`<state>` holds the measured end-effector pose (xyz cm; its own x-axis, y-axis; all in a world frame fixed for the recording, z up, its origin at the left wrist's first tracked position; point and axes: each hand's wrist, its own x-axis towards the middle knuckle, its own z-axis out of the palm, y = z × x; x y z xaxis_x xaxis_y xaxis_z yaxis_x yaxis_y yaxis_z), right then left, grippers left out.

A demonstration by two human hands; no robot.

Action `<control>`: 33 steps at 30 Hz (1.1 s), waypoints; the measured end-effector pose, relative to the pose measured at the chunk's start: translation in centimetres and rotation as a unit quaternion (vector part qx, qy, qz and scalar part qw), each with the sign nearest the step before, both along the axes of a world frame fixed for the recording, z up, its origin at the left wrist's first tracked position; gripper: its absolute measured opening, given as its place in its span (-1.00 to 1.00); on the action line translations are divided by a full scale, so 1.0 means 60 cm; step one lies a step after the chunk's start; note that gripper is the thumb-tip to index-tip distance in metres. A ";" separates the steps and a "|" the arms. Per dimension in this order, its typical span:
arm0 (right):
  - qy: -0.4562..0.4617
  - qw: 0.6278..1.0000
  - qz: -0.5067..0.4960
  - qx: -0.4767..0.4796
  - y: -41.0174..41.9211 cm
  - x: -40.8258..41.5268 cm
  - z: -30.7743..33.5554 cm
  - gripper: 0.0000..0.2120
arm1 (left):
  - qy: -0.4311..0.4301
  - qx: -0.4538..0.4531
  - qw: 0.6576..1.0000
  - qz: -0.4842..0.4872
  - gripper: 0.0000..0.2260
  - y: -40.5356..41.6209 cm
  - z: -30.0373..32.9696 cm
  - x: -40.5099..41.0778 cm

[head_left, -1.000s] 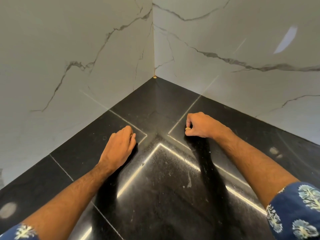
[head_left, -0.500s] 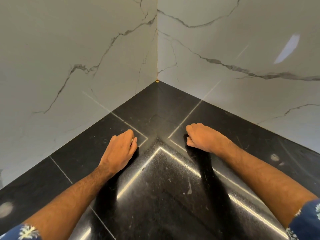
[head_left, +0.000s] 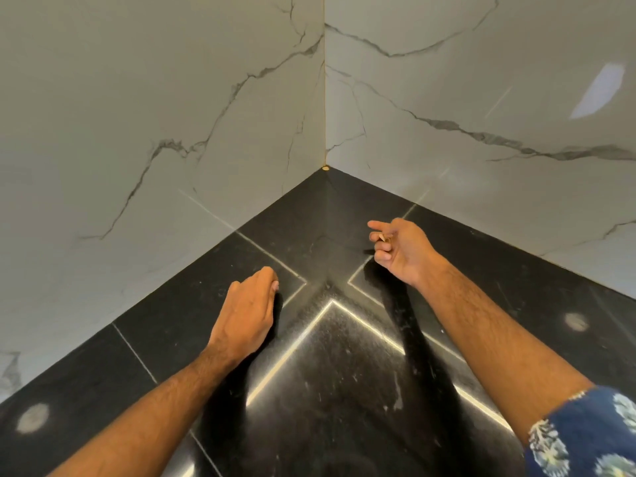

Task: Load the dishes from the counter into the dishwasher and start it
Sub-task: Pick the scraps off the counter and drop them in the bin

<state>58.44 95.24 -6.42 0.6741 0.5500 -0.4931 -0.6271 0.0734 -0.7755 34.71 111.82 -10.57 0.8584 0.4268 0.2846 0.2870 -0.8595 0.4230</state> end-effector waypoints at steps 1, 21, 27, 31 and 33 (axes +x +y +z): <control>-0.024 0.999 0.011 -0.028 0.019 0.013 -0.003 -0.70 | -0.001 -0.004 1.000 0.001 -0.79 0.002 -0.001 0.001; -0.637 0.579 0.201 -0.468 0.341 0.240 -0.061 -0.57 | 0.066 0.008 0.998 0.006 -0.81 0.015 -0.017 0.007; -0.676 0.579 0.135 -0.436 0.294 0.202 -0.059 -0.78 | 0.063 -0.002 0.998 -0.002 -0.79 0.016 -0.015 0.008; -0.670 0.617 0.145 -0.387 0.220 0.147 -0.041 -0.91 | 0.058 -0.002 0.998 -0.005 -0.80 0.014 -0.015 0.007; -0.645 0.645 0.183 -0.367 0.172 0.113 -0.026 -0.96 | 0.055 0.001 0.998 -0.006 -0.81 0.014 -0.018 0.007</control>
